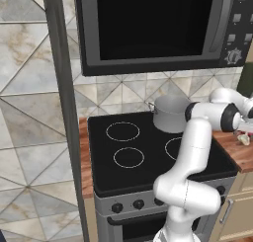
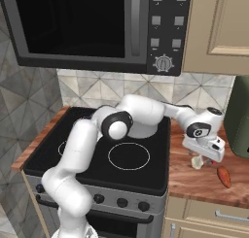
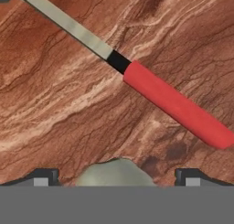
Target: Put the sweet potato and garlic in the pot. Retrieve the spatula and lightly stir the vegetables in the pot.
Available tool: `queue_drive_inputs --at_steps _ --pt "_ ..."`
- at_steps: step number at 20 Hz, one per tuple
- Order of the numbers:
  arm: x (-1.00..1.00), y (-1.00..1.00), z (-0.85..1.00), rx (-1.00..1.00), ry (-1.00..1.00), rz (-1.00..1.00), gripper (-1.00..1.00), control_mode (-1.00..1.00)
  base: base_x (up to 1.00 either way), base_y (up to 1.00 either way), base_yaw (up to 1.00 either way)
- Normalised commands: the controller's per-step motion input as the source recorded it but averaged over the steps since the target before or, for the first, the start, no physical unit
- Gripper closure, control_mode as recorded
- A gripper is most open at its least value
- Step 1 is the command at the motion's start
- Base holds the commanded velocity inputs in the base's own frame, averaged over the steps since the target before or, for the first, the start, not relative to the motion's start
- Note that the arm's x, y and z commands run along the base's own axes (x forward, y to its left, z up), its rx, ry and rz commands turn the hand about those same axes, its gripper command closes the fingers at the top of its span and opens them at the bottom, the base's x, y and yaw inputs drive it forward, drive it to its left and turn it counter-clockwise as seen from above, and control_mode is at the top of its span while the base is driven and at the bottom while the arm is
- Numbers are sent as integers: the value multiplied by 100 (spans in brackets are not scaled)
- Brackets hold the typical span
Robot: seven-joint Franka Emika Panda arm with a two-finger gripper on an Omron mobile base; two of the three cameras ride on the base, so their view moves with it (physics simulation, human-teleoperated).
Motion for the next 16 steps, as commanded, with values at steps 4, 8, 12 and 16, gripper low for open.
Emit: queue_drive_inputs --at_steps 4,8,12,16 --pt "-24 7 -5 0 1 0 -100 -100 0 0 0" --pt "-14 27 -9 0 0 0 -100 -100 0 0 0" --pt "-12 37 -17 0 -2 -2 -100 -100 0 0 0" --pt "-5 35 -12 0 -6 -3 -100 -100 0 0 0"
